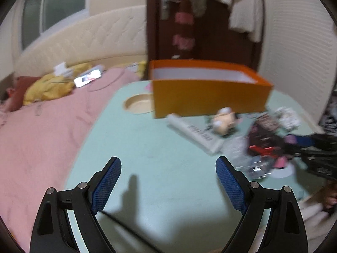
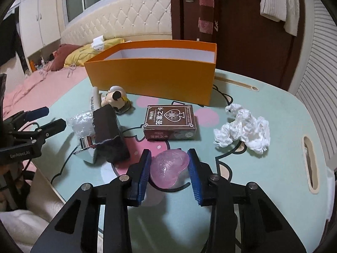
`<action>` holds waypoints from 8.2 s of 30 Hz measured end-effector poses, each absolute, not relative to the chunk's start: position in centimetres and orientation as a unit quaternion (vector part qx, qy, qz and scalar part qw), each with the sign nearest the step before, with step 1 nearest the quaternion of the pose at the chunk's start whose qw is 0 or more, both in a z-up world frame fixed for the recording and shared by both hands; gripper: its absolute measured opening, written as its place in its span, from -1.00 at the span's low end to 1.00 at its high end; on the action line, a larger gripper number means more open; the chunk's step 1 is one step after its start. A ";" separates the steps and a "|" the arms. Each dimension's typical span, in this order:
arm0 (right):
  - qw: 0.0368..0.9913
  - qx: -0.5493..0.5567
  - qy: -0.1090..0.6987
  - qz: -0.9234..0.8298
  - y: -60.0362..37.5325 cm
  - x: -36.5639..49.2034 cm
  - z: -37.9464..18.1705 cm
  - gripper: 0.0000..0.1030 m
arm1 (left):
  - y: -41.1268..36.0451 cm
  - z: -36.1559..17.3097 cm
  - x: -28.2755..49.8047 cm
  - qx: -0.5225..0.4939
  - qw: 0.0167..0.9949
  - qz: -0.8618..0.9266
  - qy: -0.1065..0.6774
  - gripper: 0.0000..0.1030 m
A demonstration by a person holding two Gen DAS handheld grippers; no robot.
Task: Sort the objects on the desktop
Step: 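Grasp the pink heart on the table with the right gripper, then grasp the crumpled plastic wrap with left gripper while right gripper holds the pink heart, then carry the plastic wrap and pink heart into the box and open both grippers, then withdraw both open grippers from the box, then grasp the RED EARTH tube with left gripper while right gripper grasps the white tissue, then carry the tube and tissue into the orange box with both grippers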
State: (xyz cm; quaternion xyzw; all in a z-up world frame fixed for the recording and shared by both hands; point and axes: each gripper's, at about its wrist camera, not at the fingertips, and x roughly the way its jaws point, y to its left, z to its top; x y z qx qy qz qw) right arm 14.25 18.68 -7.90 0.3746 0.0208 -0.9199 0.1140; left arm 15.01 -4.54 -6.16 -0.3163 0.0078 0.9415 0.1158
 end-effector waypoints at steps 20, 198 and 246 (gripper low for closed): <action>0.115 0.371 0.014 -0.922 19.0 14.4 -8.1 -0.29 | -0.1 -6.7 13.4 -0.341 0.234 0.910 0.019 -0.50; -0.028 0.361 -0.067 -0.930 26.4 10.2 -6.1 0.35 | -2.5 -6.7 6.4 -0.393 0.136 0.909 0.016 -0.53; 0.053 0.345 -0.016 -0.937 22.1 11.1 -4.6 -0.59 | -3.1 -4.7 9.4 -0.325 0.150 0.934 -0.001 -0.64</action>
